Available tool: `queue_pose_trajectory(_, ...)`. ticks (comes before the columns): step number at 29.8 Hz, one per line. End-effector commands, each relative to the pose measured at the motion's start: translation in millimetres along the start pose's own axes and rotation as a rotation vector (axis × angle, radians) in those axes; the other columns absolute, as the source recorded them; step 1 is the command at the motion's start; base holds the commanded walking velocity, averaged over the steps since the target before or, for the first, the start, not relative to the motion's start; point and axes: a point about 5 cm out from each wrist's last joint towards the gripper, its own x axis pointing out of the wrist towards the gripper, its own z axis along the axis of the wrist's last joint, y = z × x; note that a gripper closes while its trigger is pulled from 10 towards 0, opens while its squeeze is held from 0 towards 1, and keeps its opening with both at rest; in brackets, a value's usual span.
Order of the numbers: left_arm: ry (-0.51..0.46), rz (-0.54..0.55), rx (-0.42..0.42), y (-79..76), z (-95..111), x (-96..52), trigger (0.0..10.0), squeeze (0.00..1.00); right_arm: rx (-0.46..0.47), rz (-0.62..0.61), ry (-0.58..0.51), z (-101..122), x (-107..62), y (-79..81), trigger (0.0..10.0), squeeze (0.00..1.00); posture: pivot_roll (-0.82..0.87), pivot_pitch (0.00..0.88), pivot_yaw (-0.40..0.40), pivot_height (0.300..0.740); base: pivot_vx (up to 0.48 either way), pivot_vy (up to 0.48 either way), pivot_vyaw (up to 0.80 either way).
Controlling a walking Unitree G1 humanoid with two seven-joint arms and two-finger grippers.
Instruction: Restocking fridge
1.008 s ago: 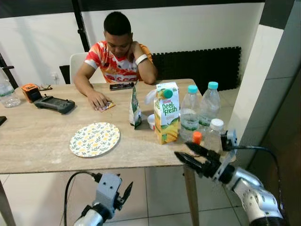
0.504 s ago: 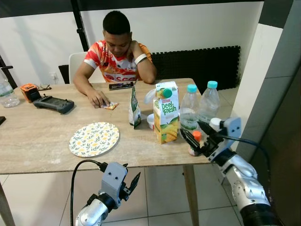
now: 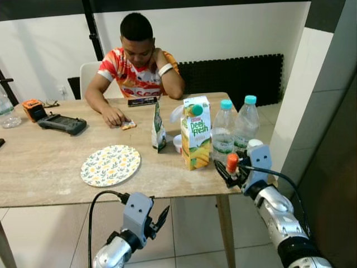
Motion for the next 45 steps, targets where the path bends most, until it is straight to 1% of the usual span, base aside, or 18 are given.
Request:
queue_pose_trajectory(1, 0.007, -0.022, -0.006, -5.1, -1, 1.5, 10.0, 0.00, 0.007, -0.022, 0.003, -3, 2.7, 1.1, 10.0, 0.00, -0.10, 0.106, 0.018, 0.740, 0.000, 0.000, 0.00)
queue_pose_trajectory(5, 0.007, -0.025, -0.004, -6.0, -1, 2.0, 10.0, 0.00, 0.010, -0.032, 0.017, -4, 4.5, 1.2, 10.0, 0.00, -0.10, 0.105, 0.016, 0.740, 0.000, 0.000, 0.00)
queue_pose_trajectory(6, 0.008, -0.026, -0.003, -6.3, -1, 1.9, 10.0, 0.00, 0.014, -0.034, 0.028, -6, 5.0, 1.6, 10.0, 0.00, -0.10, 0.104, 0.016, 0.740, 0.000, 0.000, 0.00)
queue_pose_trajectory(8, 0.012, -0.028, 0.000, -7.4, -2, 1.9, 10.0, 0.00, 0.032, -0.047, 0.089, -14, 5.4, 1.6, 10.0, 0.00, -0.09, 0.103, 0.013, 0.740, 0.000, 0.000, 0.00)
queue_pose_trajectory(13, 0.014, -0.031, 0.000, -9.4, -4, 2.6, 10.0, 0.00, 0.072, -0.061, 0.133, -20, 6.8, 2.6, 10.0, 0.00, -0.09, 0.100, 0.017, 0.740, 0.000, 0.000, 0.00)
queue_pose_trajectory(18, 0.007, -0.048, -0.002, -11.8, -2, 5.2, 10.0, 0.00, 0.074, -0.089, 0.146, -17, 11.3, 2.1, 10.0, 0.00, -0.09, 0.099, 0.020, 0.740, 0.000, 0.000, 0.00)
queue_pose_trajectory(28, 0.005, -0.050, 0.005, -10.5, -1, 6.8, 10.0, 0.00, 0.079, -0.090, 0.143, -15, 14.4, 2.7, 10.0, 0.00, -0.09, 0.093, 0.015, 0.740, 0.000, 0.000, 0.00)
queue_pose_trajectory(29, 0.005, -0.050, 0.005, -10.6, -2, 6.4, 10.0, 0.00, 0.081, -0.090, 0.145, -15, 14.3, 2.7, 7.5, 0.00, -0.09, 0.092, 0.014, 0.740, 0.000, 0.000, 0.00)
queue_pose_trajectory(30, 0.006, -0.049, 0.006, -10.8, -2, 6.2, 10.0, 0.00, 0.083, -0.090, 0.147, -15, 14.4, 2.7, 7.5, 0.00, -0.09, 0.092, 0.014, 0.740, 0.000, 0.000, 0.00)
queue_pose_trajectory(31, 0.007, -0.050, 0.006, -11.1, -2, 5.9, 10.0, 0.00, 0.086, -0.090, 0.149, -16, 14.3, 2.7, 2.7, 0.00, -0.09, 0.090, 0.014, 0.740, 0.000, 0.000, 0.00)
queue_pose_trajectory(32, 0.007, -0.051, 0.007, -11.8, -3, 5.8, 10.0, 0.00, 0.090, -0.092, 0.151, -17, 14.0, 2.3, 0.0, 0.00, -0.09, 0.089, 0.013, 0.740, 0.000, 0.000, 0.00)
queue_pose_trajectory(43, 0.006, -0.060, 0.010, -13.9, -3, 7.9, 10.0, 0.00, 0.121, -0.094, 0.131, -18, 10.5, -0.9, 0.0, 0.00, -0.09, 0.083, 0.017, 0.740, 0.000, 0.000, 0.00)
queue_pose_trajectory(45, 0.006, -0.063, 0.010, -14.9, -4, 8.7, 10.0, 0.00, 0.144, -0.079, 0.099, -18, 7.3, -2.7, 0.0, 0.00, -0.09, 0.080, 0.018, 0.740, 0.000, 0.000, 0.00)
